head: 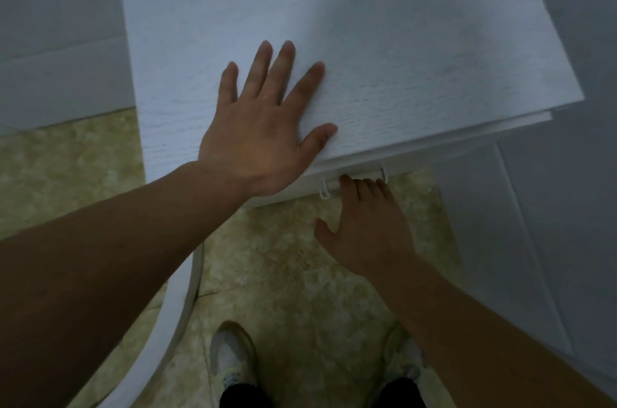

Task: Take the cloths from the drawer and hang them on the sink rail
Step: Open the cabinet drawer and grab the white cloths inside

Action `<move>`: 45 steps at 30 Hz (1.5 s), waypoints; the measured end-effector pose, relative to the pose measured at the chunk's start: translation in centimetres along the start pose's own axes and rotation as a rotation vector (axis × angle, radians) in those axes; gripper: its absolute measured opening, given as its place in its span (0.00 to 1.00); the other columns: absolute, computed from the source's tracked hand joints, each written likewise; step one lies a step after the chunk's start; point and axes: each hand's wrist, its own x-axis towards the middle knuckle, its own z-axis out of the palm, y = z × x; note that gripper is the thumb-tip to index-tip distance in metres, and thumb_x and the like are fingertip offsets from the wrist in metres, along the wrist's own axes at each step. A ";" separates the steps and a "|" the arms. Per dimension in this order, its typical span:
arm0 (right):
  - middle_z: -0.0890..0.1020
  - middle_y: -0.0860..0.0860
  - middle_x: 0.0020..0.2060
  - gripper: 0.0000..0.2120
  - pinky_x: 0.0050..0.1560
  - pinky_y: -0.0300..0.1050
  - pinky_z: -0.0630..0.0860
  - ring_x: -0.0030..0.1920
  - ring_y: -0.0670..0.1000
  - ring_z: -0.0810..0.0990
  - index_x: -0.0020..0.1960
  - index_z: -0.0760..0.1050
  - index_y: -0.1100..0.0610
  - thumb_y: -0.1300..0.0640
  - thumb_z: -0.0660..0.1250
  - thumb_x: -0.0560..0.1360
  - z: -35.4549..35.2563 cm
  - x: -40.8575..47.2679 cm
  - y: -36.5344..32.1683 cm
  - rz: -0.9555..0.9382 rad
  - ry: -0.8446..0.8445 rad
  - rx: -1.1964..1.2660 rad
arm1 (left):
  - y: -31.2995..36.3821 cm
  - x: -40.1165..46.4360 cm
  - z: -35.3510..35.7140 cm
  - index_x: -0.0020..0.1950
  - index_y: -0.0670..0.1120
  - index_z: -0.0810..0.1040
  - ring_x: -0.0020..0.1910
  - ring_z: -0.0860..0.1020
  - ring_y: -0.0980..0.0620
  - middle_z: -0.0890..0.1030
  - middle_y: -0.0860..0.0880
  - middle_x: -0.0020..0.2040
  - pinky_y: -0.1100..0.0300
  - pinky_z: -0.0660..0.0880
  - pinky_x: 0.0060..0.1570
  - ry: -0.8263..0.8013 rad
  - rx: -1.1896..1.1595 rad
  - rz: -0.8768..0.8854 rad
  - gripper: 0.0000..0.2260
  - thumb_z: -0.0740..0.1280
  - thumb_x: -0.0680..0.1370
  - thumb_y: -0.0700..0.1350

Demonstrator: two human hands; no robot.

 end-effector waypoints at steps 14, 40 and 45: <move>0.72 0.56 0.70 0.40 0.73 0.56 0.65 0.73 0.57 0.68 0.74 0.66 0.61 0.36 0.61 0.70 2.4 -12.4 1.7 0.022 -0.154 0.071 | 0.2 0.2 -0.2 0.79 0.56 0.41 0.78 0.39 0.46 0.41 0.46 0.80 0.38 0.43 0.74 -0.029 0.036 0.007 0.33 0.39 0.77 0.70; 0.48 0.52 0.79 0.52 0.72 0.70 0.57 0.78 0.61 0.47 0.77 0.42 0.36 0.28 0.65 0.61 -4.4 -3.3 11.0 -0.059 -0.103 0.258 | 9.1 -9.8 7.1 0.75 0.44 0.65 0.69 0.64 0.38 0.66 0.38 0.73 0.40 0.65 0.66 0.072 -0.180 0.079 0.32 0.63 0.76 0.59; 0.33 0.44 0.77 0.59 0.73 0.68 0.51 0.78 0.56 0.33 0.73 0.32 0.29 0.31 0.75 0.61 -1.1 -1.9 12.1 -0.090 -0.324 0.184 | 8.0 -8.4 10.7 0.80 0.49 0.48 0.76 0.53 0.39 0.55 0.40 0.78 0.35 0.53 0.71 -0.123 -0.108 0.089 0.46 0.58 0.71 0.73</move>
